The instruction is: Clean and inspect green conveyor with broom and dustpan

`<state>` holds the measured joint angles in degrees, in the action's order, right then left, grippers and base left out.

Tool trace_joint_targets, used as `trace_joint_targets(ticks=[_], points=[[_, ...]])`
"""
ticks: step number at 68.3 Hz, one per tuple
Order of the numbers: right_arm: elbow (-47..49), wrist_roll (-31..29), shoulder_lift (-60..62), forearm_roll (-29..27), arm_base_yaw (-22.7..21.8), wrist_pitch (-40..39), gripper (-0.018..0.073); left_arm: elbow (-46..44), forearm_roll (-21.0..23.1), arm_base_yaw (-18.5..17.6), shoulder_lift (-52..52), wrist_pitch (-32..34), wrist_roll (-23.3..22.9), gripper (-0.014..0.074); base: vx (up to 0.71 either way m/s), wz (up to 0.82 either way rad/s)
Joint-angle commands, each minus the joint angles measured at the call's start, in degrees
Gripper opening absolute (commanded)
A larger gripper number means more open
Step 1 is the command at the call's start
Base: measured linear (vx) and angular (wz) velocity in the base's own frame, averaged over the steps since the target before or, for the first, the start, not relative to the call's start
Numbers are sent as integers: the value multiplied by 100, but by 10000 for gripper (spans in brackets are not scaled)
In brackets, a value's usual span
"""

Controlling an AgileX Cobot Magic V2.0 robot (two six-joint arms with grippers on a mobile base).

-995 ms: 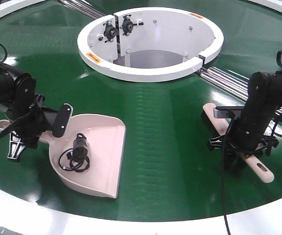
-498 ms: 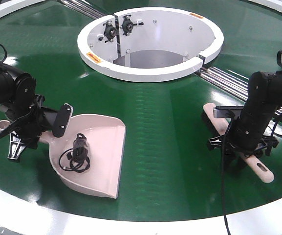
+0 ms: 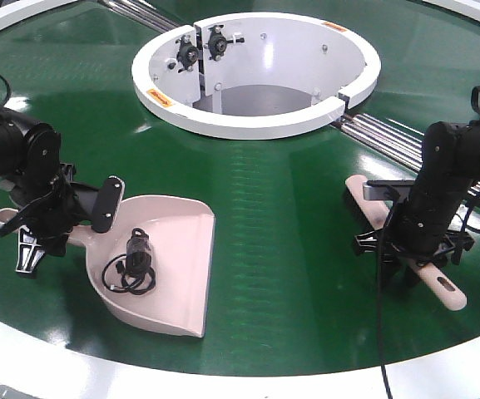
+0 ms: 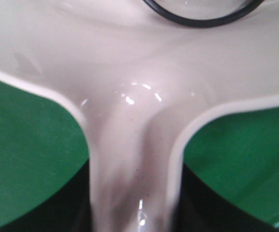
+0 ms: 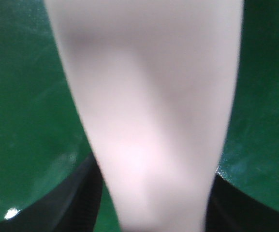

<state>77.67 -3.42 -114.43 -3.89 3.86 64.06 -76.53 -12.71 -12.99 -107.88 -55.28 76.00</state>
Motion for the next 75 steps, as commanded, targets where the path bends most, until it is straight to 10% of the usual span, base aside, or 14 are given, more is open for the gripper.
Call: trace_joint_targets(ticks=[1, 75], points=[[113, -53, 220, 191, -22, -136, 366, -122, 212, -24, 268, 244, 18, 248, 0, 0], [113, -45, 220, 237, -22, -147, 384, -122, 657, -24, 390, -2, -281, 487, 0, 0]])
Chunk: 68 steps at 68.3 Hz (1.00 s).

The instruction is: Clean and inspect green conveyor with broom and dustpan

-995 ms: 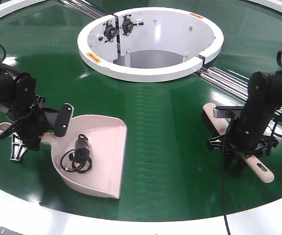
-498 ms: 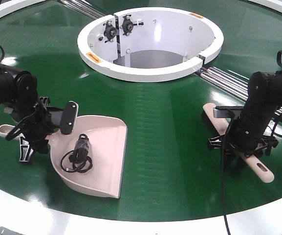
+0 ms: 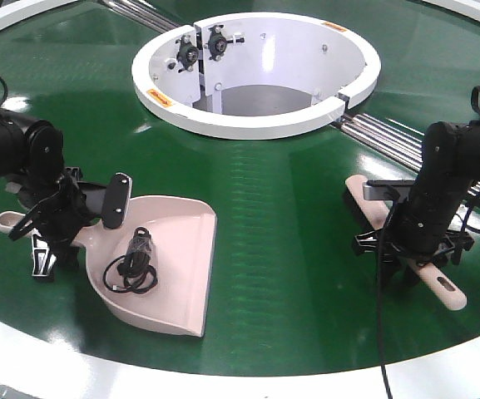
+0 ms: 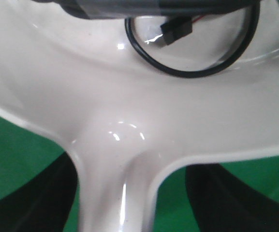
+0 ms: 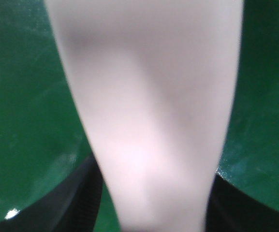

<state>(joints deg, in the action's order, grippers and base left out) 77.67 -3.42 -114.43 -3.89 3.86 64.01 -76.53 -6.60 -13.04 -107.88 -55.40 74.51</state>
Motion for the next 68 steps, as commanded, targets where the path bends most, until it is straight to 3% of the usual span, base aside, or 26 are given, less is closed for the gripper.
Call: trace_joint_targets(ticks=[1, 27, 68], points=[[113, -45, 220, 237, -22, -142, 388, -122, 46, -19, 403, 10, -131, 489, 0, 0], [113, 215, 569, 583, -27, -279, 557, -122, 133, -19, 598, -106, -143, 490, 0, 0], [113, 209, 1232, 846, -27, -363, 564, -122, 660, -19, 935, -826, -447, 490, 0, 0]])
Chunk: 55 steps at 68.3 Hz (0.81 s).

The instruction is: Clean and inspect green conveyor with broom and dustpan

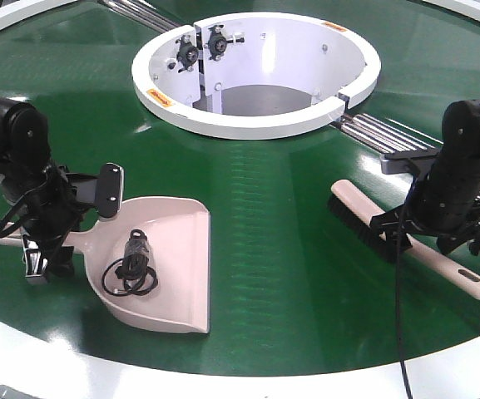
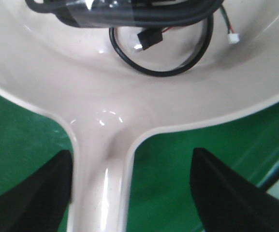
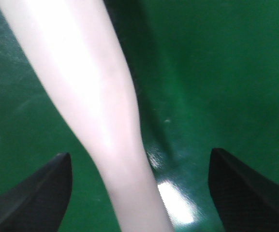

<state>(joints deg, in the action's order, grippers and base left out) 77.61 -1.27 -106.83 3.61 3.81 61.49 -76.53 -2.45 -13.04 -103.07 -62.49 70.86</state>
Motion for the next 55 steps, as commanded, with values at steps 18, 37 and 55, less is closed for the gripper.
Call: trace_joint_targets(ticks=[18, 37, 55], points=[[119, -51, 1129, 77, -23, -70, 564, -122, 811, -19, 1036, -222, -82, 490, 0, 0], [119, -51, 2298, 16, -23, -254, 564, -122, 1407, -24, 1820, -833, -122, 488, 0, 0], [-609, -359, 3920, -732, -23, -1227, 563, -122, 1836, -18, 2898, -535, -1255, 423, 0, 0]])
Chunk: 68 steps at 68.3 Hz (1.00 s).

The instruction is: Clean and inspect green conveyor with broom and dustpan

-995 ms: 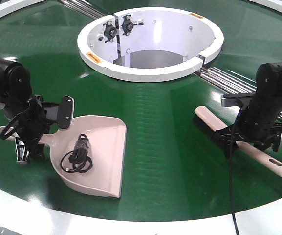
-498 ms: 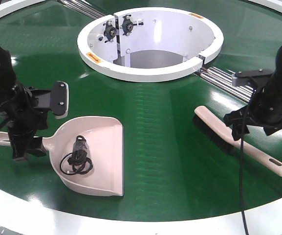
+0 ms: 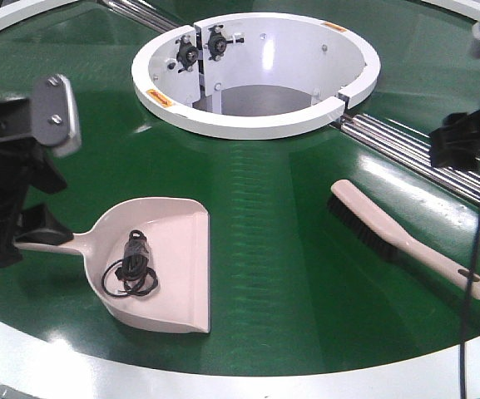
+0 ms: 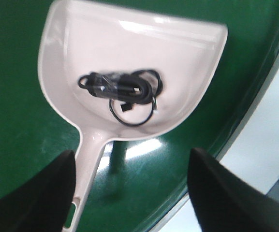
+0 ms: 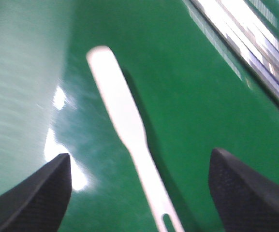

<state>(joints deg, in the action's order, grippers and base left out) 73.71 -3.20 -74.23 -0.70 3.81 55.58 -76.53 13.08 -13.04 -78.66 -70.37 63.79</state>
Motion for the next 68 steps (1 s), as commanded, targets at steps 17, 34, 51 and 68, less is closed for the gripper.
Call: trace_joint_targets(ticks=[17, 34, 51, 68], points=[[-2011, -784, 2532, -561, -23, -2174, 561, -36, 243, -18, 1010, 805, -2240, 315, 0, 0], [-3730, -885, 4698, -625, -23, -3524, 561, 1684, 290, -18, 2325, 2294, -2671, 227, 0, 0], [-5075, -953, 6275, -1057, -23, -4227, 561, 3974, 833, -18, 4565, 4397, -2671, 209, 0, 0], [-5485, -1017, 6697, -1184, -23, -4556, 328, 5276, 823, -18, 6267, 4714, -3173, 127, 0, 0]])
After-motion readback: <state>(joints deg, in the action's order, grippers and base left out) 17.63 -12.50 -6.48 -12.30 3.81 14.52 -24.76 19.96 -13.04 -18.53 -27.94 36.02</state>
